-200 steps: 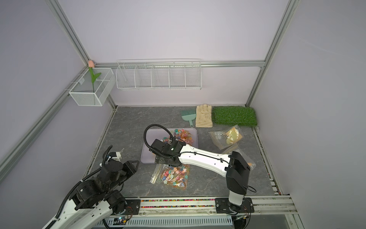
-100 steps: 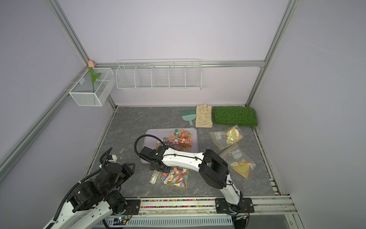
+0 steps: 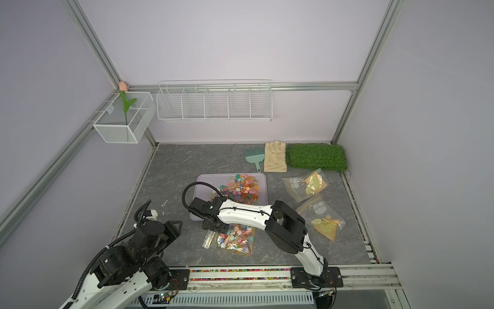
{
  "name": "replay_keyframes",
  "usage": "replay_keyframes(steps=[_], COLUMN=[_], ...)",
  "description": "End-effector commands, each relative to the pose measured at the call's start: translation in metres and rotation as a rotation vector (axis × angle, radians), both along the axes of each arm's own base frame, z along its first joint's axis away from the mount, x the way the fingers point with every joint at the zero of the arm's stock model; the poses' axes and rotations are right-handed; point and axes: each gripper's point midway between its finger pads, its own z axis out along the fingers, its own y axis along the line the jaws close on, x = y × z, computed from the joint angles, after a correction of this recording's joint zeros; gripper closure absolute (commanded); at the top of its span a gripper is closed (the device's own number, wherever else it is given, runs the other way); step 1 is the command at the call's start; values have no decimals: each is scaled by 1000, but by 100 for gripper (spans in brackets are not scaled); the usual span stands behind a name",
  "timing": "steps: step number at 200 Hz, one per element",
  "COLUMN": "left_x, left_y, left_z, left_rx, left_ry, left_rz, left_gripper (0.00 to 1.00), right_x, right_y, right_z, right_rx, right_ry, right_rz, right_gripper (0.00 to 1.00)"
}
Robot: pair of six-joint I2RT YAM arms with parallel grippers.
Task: Pour candies out of the ziploc bag
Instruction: Open the ziploc bag at the center of the board.
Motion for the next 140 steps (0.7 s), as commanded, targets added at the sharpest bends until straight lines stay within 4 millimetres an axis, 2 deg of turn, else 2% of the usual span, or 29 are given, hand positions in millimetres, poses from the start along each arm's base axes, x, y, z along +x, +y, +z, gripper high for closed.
replay_keyframes(steps=[1, 20, 63, 97, 140], left_x=[-2, -2, -2, -2, -2], left_y=[10, 11, 12, 14, 17], left_z=[-6, -7, -9, -7, -5], left_rx=[21, 23, 23, 24, 26], left_ry=[9, 10, 10, -2, -14], left_rz=[41, 44, 48, 58, 65], left_gripper=[53, 53, 53, 53, 53], right_x=[2, 2, 1, 1, 5], right_y=[2, 2, 3, 3, 6], right_z=[-8, -10, -10, 10, 17], right_rx=[-2, -4, -3, 10, 12], right_ry=[18, 24, 29, -9, -30], right_rz=[-26, -26, -24, -34, -54], right_gripper=[43, 48, 53, 41, 40])
